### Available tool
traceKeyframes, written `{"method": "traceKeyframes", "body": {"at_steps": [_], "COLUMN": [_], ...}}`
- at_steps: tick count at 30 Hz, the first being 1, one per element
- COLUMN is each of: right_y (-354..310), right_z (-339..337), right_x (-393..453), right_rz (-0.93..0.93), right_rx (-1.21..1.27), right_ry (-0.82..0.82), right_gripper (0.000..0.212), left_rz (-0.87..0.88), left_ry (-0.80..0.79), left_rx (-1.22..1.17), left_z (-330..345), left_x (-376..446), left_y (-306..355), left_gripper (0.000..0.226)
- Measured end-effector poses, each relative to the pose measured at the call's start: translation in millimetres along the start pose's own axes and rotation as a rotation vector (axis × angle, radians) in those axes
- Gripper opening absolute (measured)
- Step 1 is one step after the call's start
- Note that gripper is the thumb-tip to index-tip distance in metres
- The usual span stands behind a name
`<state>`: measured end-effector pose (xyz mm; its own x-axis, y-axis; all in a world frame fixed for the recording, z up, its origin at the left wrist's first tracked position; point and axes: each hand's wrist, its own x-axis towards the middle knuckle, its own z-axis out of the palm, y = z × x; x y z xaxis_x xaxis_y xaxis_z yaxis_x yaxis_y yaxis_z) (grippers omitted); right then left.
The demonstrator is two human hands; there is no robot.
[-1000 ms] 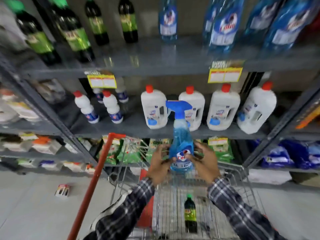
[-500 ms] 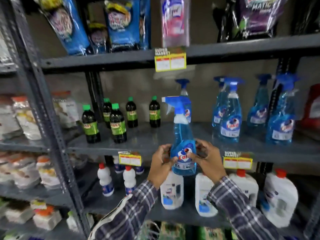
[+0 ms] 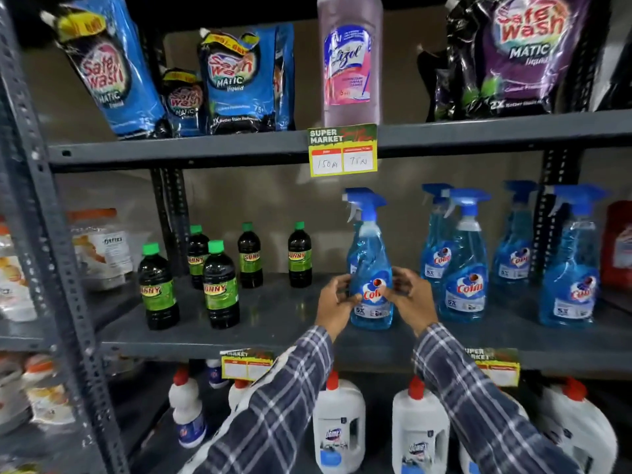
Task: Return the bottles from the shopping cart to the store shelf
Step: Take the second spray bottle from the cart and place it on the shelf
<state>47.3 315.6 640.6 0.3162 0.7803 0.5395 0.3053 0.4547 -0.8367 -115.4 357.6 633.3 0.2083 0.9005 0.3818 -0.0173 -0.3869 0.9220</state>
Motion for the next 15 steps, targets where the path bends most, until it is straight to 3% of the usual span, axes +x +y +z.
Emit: {"method": "traceKeyframes", "body": {"at_steps": [15], "right_y": [24], "right_z": [2], "right_x": [18], "right_rz": [-0.041], "right_rx": [-0.023], "right_ry": [0.006], "right_gripper": [0.044], "left_rz": [0.033], "left_ry": [0.025], "left_rx": [-0.003], "left_z": [11], "left_x": [22], "left_y": [-15], "left_gripper": [0.043]}}
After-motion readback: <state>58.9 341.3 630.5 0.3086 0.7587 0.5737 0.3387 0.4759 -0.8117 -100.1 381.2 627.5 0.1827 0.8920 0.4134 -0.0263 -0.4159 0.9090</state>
